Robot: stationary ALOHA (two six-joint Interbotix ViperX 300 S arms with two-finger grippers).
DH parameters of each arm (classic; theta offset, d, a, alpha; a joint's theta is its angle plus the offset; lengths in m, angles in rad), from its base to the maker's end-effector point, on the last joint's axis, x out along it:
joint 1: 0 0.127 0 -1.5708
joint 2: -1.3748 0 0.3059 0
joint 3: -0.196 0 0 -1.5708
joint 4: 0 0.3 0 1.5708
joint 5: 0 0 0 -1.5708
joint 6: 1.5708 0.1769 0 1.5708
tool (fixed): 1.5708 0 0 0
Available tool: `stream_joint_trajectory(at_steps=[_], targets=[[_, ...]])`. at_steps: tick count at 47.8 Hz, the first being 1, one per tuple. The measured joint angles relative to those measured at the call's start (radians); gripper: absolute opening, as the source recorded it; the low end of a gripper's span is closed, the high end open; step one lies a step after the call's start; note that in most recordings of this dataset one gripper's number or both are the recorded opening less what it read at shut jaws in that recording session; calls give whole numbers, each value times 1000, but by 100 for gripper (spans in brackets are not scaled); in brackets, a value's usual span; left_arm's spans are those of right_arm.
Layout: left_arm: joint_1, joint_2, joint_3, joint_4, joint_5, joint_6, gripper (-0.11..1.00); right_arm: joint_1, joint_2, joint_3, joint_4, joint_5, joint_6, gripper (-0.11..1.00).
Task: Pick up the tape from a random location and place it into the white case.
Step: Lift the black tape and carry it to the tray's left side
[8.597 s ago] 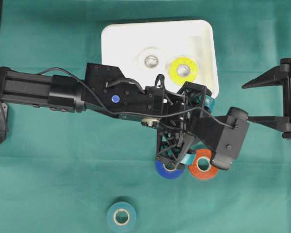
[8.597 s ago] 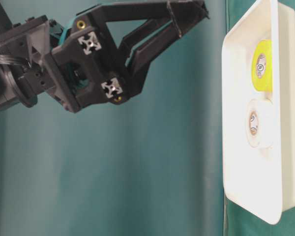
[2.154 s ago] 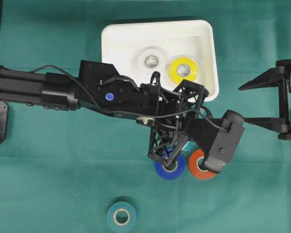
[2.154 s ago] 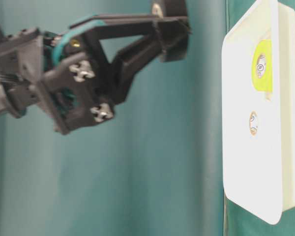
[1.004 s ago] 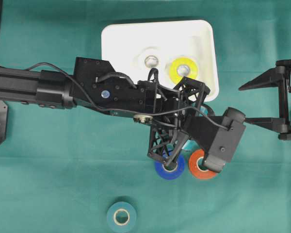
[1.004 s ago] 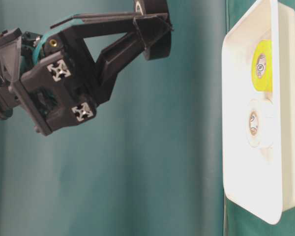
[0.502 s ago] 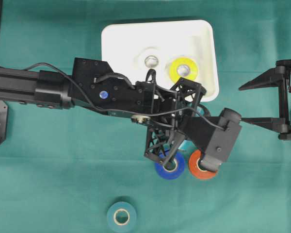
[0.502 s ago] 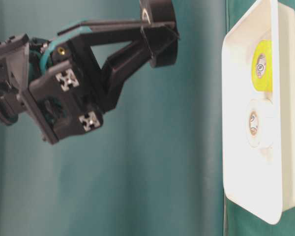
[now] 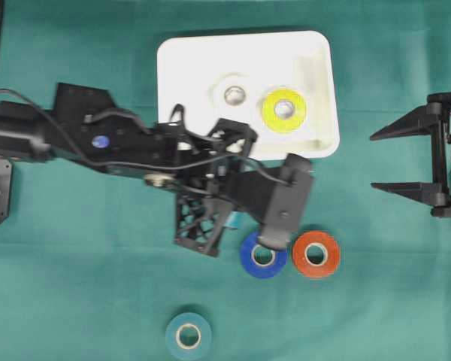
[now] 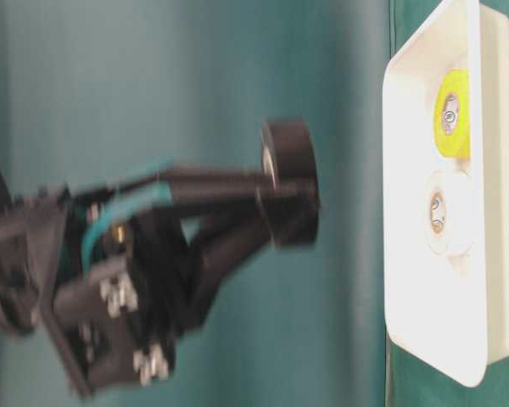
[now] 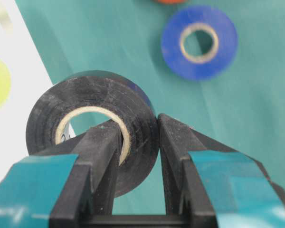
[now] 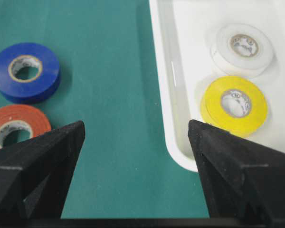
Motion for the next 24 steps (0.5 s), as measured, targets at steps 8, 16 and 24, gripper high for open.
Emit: stream_joint_trajectory(at_steps=[8,16,24], targets=[[-3,-78,104,-2,-21,-61,18,0,0,2,0,0,0,84],[-5,-155,199,-3,-46,-129,18,2,0,2,0,0,0,84],[-3,-206,261,-3,-71,-187,18,0,0,2,0,0,-2,84]])
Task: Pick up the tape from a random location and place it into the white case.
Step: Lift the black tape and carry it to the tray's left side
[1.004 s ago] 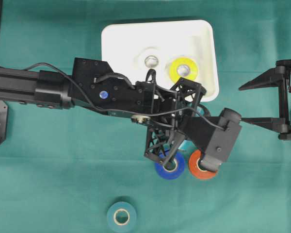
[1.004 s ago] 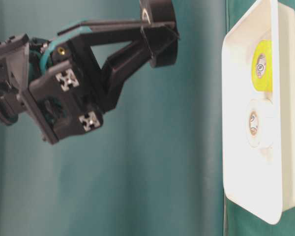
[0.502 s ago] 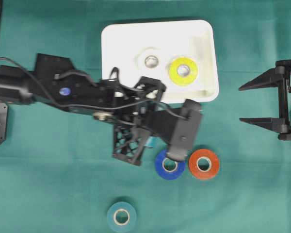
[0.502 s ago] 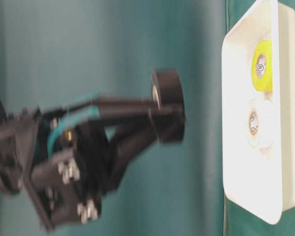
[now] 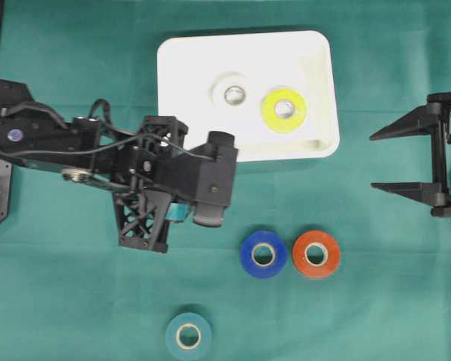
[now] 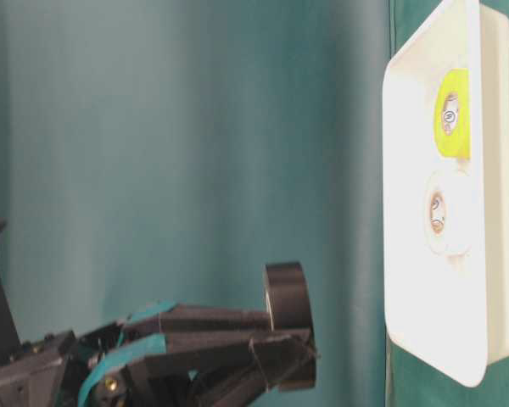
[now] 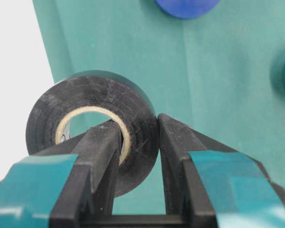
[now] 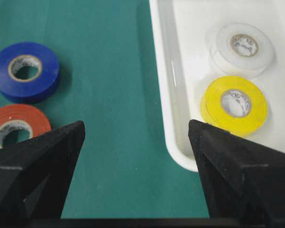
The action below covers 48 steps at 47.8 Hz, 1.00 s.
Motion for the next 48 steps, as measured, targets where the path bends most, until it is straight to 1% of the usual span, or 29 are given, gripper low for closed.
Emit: stream_joint_trajectory(at_steps=[7,31,36,43,48], targets=[[-2,-11,15,2,-6,-28,18,0,0,-2,0,0,0,84],[5,-12,15,0,-11,-28,18,0,0,0,0,0,0,84],[31,-12,15,-2,-17,-26,18,0,0,0,0,0,0,84],[103,-12,15,0,-18,-18,18,0,0,0,2,0,0,84],[158,-12,15,0,-18,2,18,0,0,0,0,0,0,84]])
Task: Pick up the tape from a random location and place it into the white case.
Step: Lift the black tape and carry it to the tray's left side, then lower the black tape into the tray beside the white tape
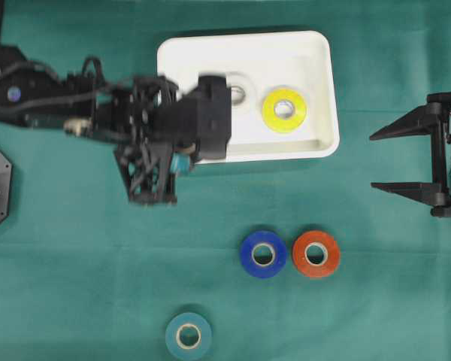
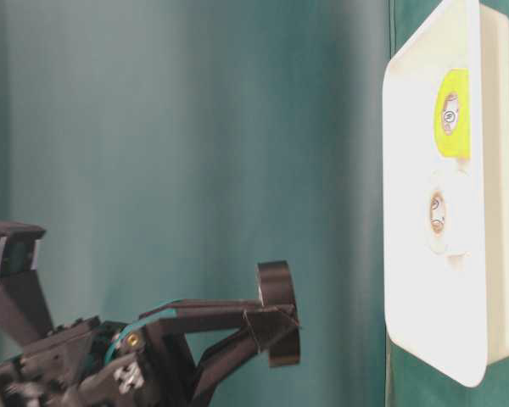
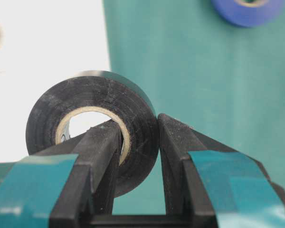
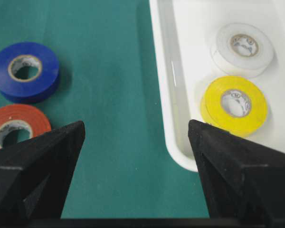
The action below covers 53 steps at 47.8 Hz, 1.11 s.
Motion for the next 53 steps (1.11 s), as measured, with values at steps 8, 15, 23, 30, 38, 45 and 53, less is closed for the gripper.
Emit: stream_joint_trajectory(at_steps=[8,15,23,30,38,45,53], targets=[[86,0,-6,0,-2,41,18,0,0,0,0,0,0,84],[141,0,-23,0,-2,66,18,0,0,0,0,0,0,84],[170,15,-49,0,-8,71,18,0,3,0,0,0,-2,84],[173,32,-71,2,-15,71,18,0,8,0,0,0,-3,84],[172,34,-75,2,-17,71,18,0,11,0,0,0,-5,84],[173,35,-75,2,-17,71,18,0,11,0,0,0,-5,84],[172,34,-77,2,-17,71,18,0,14,0,2,0,-5,84]])
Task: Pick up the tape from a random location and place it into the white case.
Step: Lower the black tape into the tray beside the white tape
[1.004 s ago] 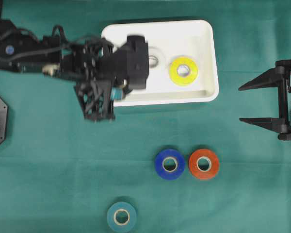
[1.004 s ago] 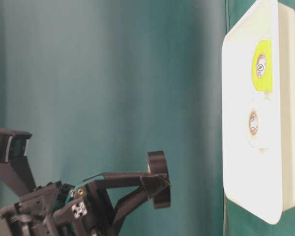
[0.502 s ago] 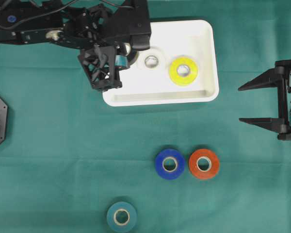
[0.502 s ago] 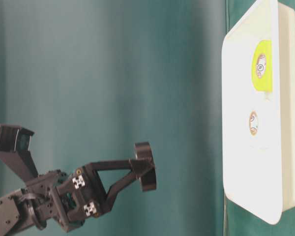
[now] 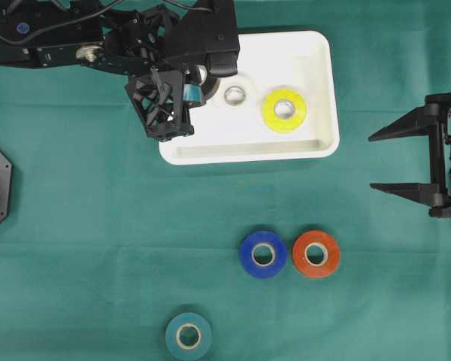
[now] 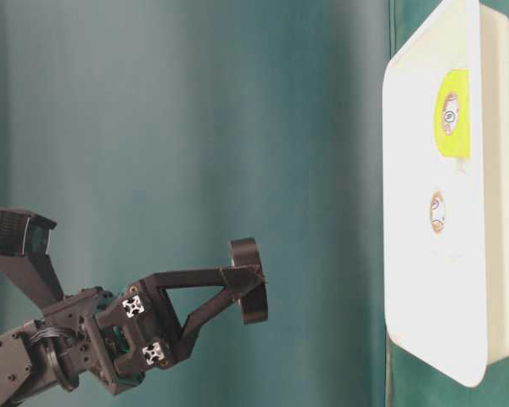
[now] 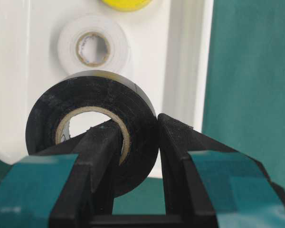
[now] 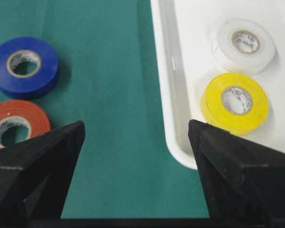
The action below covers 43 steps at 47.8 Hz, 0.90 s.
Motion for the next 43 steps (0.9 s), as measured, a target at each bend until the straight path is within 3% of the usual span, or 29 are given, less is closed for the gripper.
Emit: stream_joint_trajectory(at_steps=[32,43], targets=[[2,2,14,0,0,0,18,0,5,0,0,0,0,84],[2,49,55,-2,-74,2,18,-6,5,0,-2,0,0,84]])
